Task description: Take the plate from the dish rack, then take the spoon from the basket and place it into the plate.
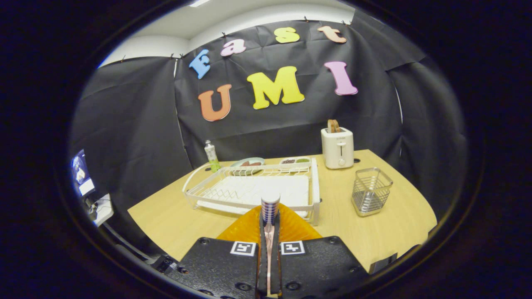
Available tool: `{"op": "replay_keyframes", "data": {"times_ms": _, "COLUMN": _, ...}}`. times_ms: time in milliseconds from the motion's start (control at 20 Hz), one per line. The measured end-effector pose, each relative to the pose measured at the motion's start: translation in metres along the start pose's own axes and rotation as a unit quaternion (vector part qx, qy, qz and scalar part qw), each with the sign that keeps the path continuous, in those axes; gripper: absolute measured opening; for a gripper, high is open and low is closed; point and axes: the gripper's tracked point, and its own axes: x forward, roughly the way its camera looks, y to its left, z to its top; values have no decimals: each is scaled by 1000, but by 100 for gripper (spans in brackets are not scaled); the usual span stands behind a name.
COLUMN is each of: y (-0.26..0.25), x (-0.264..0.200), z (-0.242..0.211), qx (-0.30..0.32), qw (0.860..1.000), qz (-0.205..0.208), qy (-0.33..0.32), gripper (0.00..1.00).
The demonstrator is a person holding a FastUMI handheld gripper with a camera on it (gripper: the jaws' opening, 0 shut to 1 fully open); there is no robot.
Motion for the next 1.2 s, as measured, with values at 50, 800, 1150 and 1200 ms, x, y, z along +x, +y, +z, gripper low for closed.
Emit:
{"op": "replay_keyframes", "data": {"times_ms": 50, "y": 3, "x": 5, "z": -8, "qx": -1, "qw": 1000, "qz": 1, "qy": 9, "gripper": 8}}
{"op": "replay_keyframes", "data": {"times_ms": 800, "y": -17, "x": 11, "z": -3, "qx": 28, "qw": 999, "qz": -14, "qy": 15, "gripper": 38}}
{"op": "replay_keyframes", "data": {"times_ms": 1150, "y": -33, "x": 13, "z": 17, "qx": 19, "qw": 998, "qz": -53, "qy": -12, "gripper": 81}}
{"op": "replay_keyframes", "data": {"times_ms": 1200, "y": -33, "x": 12, "z": 21, "qx": 17, "qw": 998, "qz": -56, "qy": -18, "gripper": 82}}
